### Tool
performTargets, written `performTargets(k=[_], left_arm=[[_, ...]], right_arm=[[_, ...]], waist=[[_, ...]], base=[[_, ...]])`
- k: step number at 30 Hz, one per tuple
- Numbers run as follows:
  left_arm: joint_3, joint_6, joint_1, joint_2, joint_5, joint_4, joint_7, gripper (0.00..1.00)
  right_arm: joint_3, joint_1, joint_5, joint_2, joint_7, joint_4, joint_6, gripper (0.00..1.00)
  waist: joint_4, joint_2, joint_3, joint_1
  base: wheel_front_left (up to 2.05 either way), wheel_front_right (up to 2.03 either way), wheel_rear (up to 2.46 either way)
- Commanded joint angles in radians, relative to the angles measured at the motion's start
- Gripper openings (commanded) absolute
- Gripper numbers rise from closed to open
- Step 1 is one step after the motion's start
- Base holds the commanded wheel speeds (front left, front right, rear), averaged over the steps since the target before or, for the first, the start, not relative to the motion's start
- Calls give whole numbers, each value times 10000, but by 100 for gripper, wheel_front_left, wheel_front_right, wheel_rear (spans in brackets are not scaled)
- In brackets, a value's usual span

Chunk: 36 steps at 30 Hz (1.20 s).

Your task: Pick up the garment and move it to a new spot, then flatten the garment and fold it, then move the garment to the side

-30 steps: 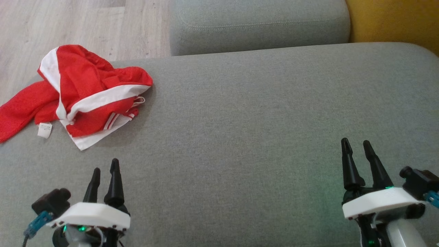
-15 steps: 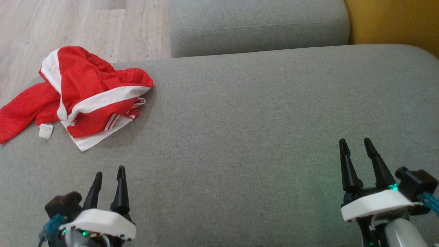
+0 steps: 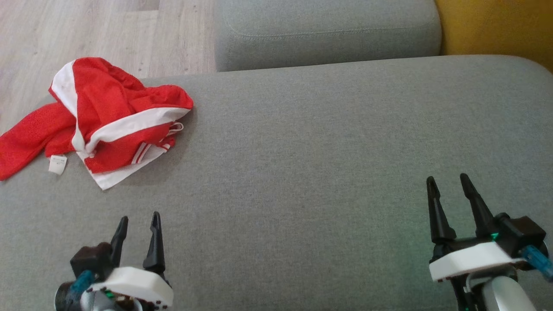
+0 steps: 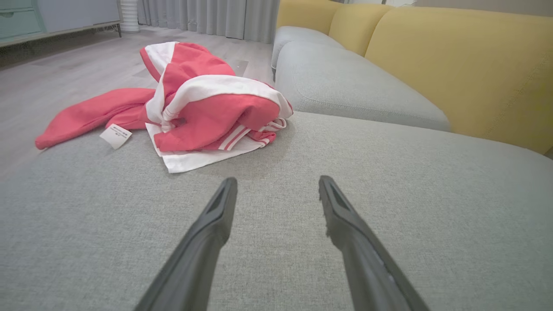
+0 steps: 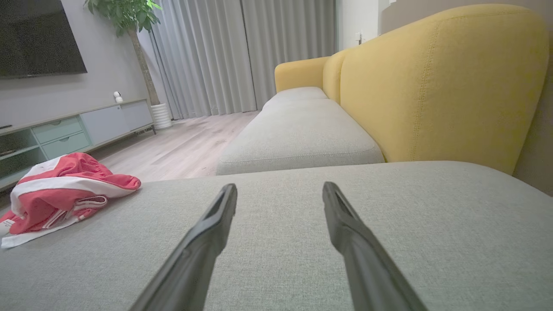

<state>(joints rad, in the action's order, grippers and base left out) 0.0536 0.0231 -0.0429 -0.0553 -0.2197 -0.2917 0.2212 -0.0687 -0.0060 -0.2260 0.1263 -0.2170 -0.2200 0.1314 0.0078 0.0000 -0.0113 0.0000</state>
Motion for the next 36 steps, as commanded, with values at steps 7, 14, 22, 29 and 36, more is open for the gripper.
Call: performTargets(k=[7, 14, 22, 29, 36], left_arm=[[-329, -160, 177, -160, 966, 274, 316, 100], [-438, -169, 194, -175, 1278, 208, 406, 100], [-535, -149, 241, -159, 1244, 116, 406, 100], [-608, -143, 245, -140, 1228, 73, 406, 100], [-618, -76, 338, -127, 1255, 25, 406, 100]], right_arm=[[-106, -143, 609, 0, -358, 34, -7, 100], [-105, -167, 835, 37, -448, -182, -7, 100], [-6, -202, 718, -46, -448, -265, -7, 100], [-19, -201, 741, -58, -448, -304, -7, 100], [-178, -219, 837, -70, -448, -273, -7, 100]], waist=[[15, 0, 1, 0], [11, 0, 52, 0], [26, 0, 64, 0], [36, 0, 45, 0], [209, 0, 44, 0]], base=[[0, 0, 0], [0, 0, 0], [0, 0, 0], [0, 0, 0], [0, 0, 0]])
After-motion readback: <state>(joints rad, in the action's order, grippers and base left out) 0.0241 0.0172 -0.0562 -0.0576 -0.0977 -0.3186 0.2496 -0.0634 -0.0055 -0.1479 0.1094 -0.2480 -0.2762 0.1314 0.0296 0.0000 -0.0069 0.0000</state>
